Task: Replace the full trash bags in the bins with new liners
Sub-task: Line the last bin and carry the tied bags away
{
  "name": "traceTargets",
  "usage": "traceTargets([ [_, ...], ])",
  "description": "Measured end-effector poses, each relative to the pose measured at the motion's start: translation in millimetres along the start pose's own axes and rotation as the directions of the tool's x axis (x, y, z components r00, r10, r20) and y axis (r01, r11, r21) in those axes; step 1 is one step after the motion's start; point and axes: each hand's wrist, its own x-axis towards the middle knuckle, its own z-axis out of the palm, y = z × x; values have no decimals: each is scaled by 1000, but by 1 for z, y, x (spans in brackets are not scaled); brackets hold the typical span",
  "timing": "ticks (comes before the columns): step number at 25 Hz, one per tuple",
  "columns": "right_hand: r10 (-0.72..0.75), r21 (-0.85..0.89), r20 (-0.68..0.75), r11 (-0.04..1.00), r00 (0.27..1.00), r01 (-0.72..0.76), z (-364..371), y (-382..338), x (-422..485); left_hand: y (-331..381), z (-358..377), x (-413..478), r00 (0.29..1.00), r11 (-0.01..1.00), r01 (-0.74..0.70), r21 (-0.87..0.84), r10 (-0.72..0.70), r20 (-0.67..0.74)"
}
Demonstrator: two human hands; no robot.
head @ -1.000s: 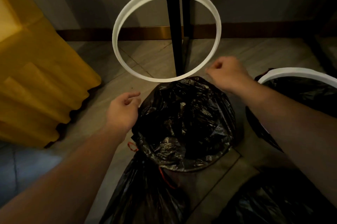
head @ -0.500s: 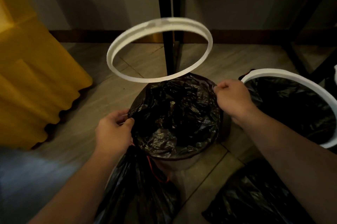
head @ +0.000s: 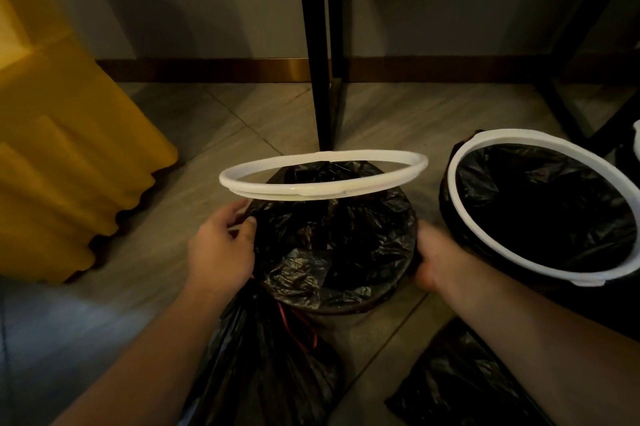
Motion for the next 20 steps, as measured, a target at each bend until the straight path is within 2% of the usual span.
traceTargets([
  [5, -92, 0, -69, 996, 993, 92, -16, 22, -16, -21, 7, -28, 981, 941, 161, -298, -186, -58],
  [8, -122, -12, -69, 993, 990, 121, -17, 17, -28, -25, 18, -45, 978, 930, 163, -329, -197, -71],
  [10, -226, -34, -161, 974, 961, 223, -18, 16, -39, -23, 26, -48, 981, 935, 133, -330, -171, -88],
  [11, -323, -73, -215, 946, 922, 315, -17, 17, -49, -20, 29, -49, 983, 938, 122, -325, -159, -90],
  [12, -462, -130, -244, 887, 853, 443, -14, 18, -62, -18, 29, -51, 984, 937, 115, -330, -153, -91],
  [13, -631, -184, -227, 775, 741, 604, -11, 17, -76, -17, 29, -53, 982, 926, 119, -358, -163, -96],
  [14, -794, -233, -163, 607, 585, 760, -8, 11, -92, -17, 27, -55, 974, 906, 140, -400, -198, -106],
  [15, -916, -298, -66, 397, 396, 868, -6, 3, -105, -19, 24, -58, 963, 876, 165, -453, -242, -118],
  [16, -978, -370, 68, 160, 198, 915, -4, -8, -115, -21, 21, -62, 952, 849, 182, -496, -278, -126],
  [17, -973, -422, 227, -67, 34, 904, -3, -18, -121, -23, 21, -67, 947, 826, 189, -530, -297, -125],
  [18, -927, -446, 370, -240, -67, 862, -1, -26, -125, -23, 22, -72, 947, 809, 191, -556, -300, -111],
  [19, -873, -449, 475, -347, -109, 824, 0, -30, -127, -22, 24, -77, 952, 799, 192, -570, -292, -88],
  [20, -828, -433, 547, -405, -122, 805, 1, -29, -126, -20, 25, -80, 957, 797, 196, -571, -282, -65],
])
